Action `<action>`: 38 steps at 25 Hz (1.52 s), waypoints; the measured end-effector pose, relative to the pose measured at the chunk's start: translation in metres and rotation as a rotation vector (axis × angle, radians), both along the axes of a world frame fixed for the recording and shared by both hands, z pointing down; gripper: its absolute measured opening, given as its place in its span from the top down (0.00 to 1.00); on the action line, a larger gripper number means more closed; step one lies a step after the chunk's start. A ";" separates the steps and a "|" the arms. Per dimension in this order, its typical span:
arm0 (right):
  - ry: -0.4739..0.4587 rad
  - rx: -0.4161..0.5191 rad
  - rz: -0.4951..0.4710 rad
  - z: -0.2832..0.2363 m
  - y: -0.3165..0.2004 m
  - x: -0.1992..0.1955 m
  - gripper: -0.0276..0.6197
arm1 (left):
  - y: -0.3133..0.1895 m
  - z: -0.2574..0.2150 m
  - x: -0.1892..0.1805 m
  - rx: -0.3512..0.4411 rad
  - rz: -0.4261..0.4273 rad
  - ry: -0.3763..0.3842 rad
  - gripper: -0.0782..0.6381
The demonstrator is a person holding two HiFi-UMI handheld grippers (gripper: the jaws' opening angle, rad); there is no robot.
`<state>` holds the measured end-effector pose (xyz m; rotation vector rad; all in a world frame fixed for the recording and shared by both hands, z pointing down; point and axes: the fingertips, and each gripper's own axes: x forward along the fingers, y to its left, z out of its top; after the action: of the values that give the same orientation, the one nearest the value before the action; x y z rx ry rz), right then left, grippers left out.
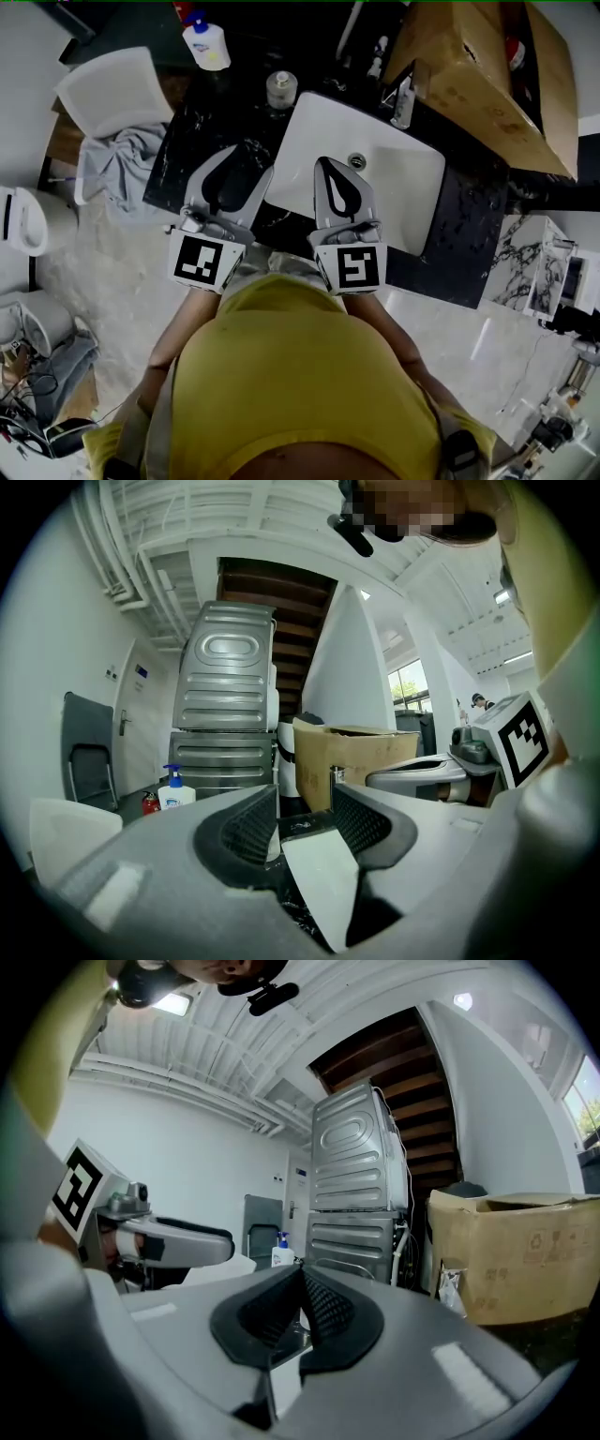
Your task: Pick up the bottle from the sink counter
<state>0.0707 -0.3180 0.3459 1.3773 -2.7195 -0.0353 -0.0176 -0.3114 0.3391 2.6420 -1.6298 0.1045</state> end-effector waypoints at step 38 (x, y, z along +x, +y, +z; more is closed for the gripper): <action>0.013 -0.112 0.098 0.057 -0.092 -0.017 0.95 | -0.147 0.112 -0.001 -0.170 0.114 -0.048 0.48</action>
<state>0.0539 -0.4104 0.4032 1.4699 -2.5958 0.1133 -0.0190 -0.4588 0.4513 2.6196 -1.4120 0.2973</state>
